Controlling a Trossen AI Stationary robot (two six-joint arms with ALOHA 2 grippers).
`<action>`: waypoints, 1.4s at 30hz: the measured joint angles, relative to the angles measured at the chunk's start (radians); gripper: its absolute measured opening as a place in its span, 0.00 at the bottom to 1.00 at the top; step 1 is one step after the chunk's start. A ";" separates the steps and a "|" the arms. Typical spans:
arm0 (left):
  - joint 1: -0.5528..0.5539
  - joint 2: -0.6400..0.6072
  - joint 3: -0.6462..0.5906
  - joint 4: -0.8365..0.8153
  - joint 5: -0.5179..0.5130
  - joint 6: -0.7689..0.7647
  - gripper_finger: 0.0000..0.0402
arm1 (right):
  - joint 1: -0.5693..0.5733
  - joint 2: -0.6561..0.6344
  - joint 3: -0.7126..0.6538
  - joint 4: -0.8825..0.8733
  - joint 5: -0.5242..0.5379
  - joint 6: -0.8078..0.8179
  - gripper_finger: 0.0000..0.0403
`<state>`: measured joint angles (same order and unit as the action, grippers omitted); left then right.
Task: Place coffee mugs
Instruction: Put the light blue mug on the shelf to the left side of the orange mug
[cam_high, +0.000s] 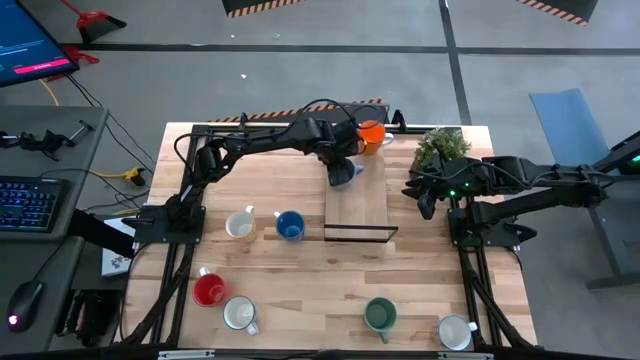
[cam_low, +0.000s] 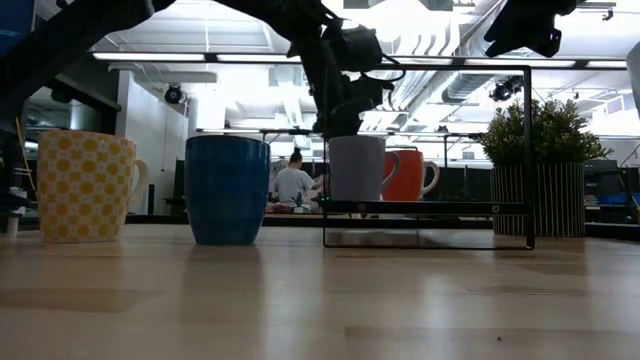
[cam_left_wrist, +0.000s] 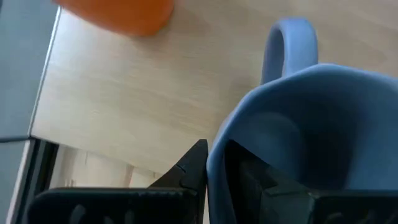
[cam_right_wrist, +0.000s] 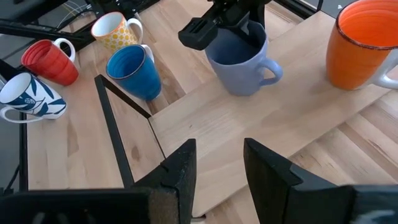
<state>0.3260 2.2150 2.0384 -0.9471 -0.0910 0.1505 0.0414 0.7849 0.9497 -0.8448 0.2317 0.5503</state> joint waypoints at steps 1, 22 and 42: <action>0.000 0.000 0.000 0.013 0.000 0.000 0.11 | 0.000 0.000 0.000 0.000 0.000 0.000 0.28; 0.007 -0.037 0.001 0.032 0.053 0.017 0.20 | 0.000 0.000 0.000 -0.010 -0.004 0.000 0.28; -0.053 -0.128 0.145 -0.221 0.061 0.018 0.20 | 0.000 0.002 0.000 -0.010 0.004 -0.021 0.28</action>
<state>0.2725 2.0870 2.1834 -1.1676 -0.0299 0.1684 0.0414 0.7867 0.9501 -0.8550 0.2361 0.5290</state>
